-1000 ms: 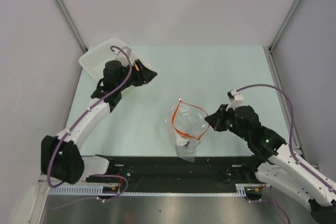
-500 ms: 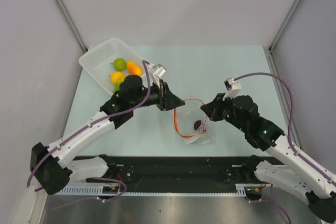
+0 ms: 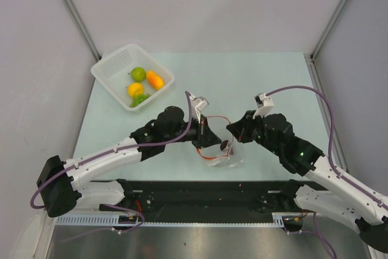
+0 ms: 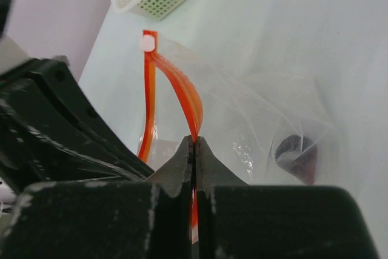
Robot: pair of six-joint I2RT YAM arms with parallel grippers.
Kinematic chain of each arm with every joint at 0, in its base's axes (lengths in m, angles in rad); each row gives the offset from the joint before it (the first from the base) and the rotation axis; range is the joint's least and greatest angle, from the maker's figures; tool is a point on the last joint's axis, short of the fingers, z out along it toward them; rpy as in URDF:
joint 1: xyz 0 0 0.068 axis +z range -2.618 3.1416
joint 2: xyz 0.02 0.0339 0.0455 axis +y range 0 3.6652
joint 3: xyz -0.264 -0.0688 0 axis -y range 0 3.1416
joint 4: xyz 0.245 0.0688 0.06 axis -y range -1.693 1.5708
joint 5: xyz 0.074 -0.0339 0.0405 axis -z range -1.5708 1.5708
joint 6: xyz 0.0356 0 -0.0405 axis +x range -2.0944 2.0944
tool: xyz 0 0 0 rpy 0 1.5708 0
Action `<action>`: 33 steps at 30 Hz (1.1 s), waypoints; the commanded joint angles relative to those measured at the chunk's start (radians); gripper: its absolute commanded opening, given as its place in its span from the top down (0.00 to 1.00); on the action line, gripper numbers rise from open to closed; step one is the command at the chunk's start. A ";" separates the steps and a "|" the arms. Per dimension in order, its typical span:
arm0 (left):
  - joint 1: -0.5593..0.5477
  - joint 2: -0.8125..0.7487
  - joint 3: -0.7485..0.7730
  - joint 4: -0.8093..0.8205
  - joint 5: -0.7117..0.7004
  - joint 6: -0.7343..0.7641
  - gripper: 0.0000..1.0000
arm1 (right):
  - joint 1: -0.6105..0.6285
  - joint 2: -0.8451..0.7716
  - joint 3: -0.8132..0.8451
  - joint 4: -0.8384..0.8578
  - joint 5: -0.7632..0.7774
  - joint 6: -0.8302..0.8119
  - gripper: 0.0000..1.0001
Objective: Open the zip-top bag and remove the fake food
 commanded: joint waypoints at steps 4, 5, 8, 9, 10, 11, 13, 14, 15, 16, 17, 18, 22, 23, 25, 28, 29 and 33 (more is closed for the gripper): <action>-0.045 -0.008 -0.078 0.047 -0.212 -0.082 0.97 | 0.035 -0.008 -0.018 0.107 0.032 0.080 1.00; -0.045 -0.008 -0.087 0.053 -0.227 -0.083 0.92 | 0.035 -0.005 -0.021 0.118 0.030 0.090 1.00; -0.045 0.006 -0.075 0.038 -0.282 -0.079 0.82 | 0.041 -0.005 -0.037 0.158 0.013 0.126 1.00; -0.043 0.014 -0.069 0.034 -0.293 -0.076 0.81 | 0.043 -0.006 -0.045 0.171 0.010 0.133 1.00; -0.045 0.023 -0.064 0.034 -0.295 -0.074 0.79 | 0.044 -0.008 -0.054 0.196 0.006 0.141 1.00; -0.045 0.032 -0.057 0.029 -0.298 -0.067 0.77 | 0.044 -0.008 -0.071 0.205 0.004 0.150 1.00; -0.045 0.076 -0.052 0.023 -0.304 -0.067 0.76 | 0.044 -0.015 -0.082 0.201 0.007 0.156 1.00; -0.045 0.092 -0.051 0.021 -0.302 -0.067 0.75 | 0.047 -0.018 -0.091 0.196 0.013 0.156 1.00; -0.045 0.130 -0.047 0.024 -0.295 -0.067 0.75 | 0.046 -0.032 -0.097 0.188 0.018 0.159 1.00; -0.045 0.145 -0.047 0.030 -0.277 -0.070 0.75 | 0.046 -0.041 -0.102 0.176 0.029 0.158 1.00; -0.049 0.161 -0.050 0.047 -0.269 -0.076 0.76 | 0.044 -0.049 -0.107 0.169 0.035 0.158 1.00; -0.054 0.173 -0.057 0.060 -0.266 -0.079 0.76 | 0.044 -0.058 -0.114 0.162 0.038 0.155 1.00; -0.071 0.247 -0.061 0.112 -0.266 -0.097 0.74 | 0.044 -0.098 -0.131 0.130 0.059 0.159 1.00; -0.080 0.257 -0.049 0.115 -0.279 -0.099 0.71 | 0.044 -0.104 -0.133 0.124 0.061 0.161 1.00; -0.086 0.287 -0.035 0.115 -0.292 -0.096 0.68 | 0.044 -0.115 -0.140 0.112 0.063 0.164 1.00; -0.097 0.340 -0.008 0.116 -0.302 -0.093 0.57 | 0.044 -0.133 -0.149 0.092 0.064 0.166 1.00; -0.100 0.368 0.002 0.119 -0.299 -0.097 0.52 | 0.044 -0.142 -0.153 0.090 0.064 0.170 1.00; -0.104 0.359 -0.023 0.144 -0.330 -0.126 0.54 | 0.044 -0.162 -0.176 0.098 0.059 0.193 1.00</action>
